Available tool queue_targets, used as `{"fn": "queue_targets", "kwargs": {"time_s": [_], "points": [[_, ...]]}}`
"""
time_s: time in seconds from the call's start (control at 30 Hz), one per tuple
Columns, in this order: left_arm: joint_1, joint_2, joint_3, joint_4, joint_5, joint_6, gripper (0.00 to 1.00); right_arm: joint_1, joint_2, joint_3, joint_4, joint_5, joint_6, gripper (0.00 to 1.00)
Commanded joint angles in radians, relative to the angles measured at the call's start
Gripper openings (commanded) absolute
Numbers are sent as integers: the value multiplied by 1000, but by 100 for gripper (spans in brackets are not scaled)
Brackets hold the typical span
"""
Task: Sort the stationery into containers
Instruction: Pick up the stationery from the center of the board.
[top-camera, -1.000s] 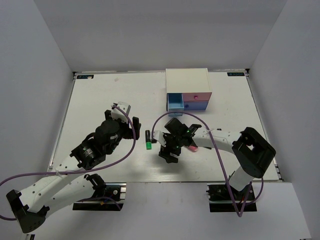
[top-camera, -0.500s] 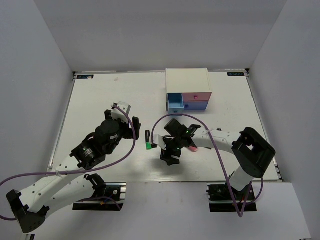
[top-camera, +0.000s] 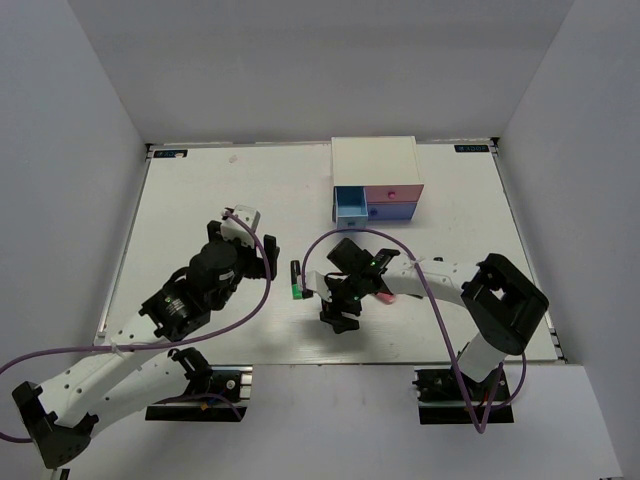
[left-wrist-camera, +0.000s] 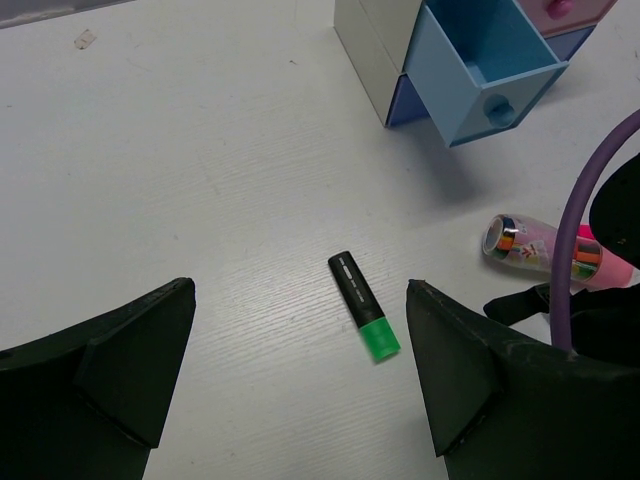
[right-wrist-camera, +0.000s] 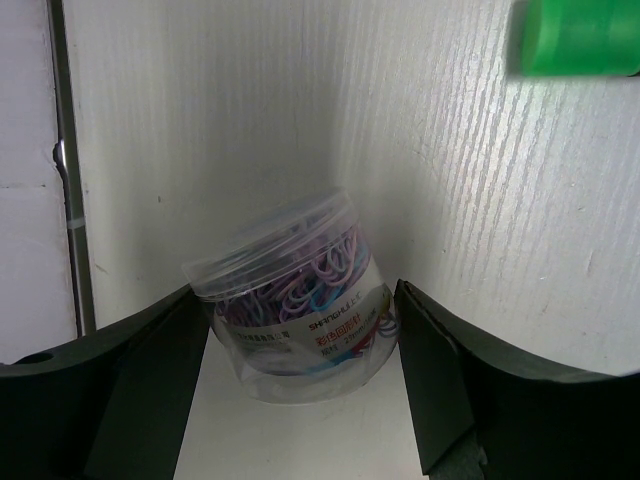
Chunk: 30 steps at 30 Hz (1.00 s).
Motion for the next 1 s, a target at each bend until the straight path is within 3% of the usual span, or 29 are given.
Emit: {"fn": "queue_targets", "kwargs": {"time_s": [0.0, 0.97], "points": [[6, -4, -6, 14, -20, 18, 97, 4, -19, 21, -36, -7, -3, 28], [34, -4, -6, 23, 17, 18, 97, -4, -135, 6, -12, 72, 25, 23]]}}
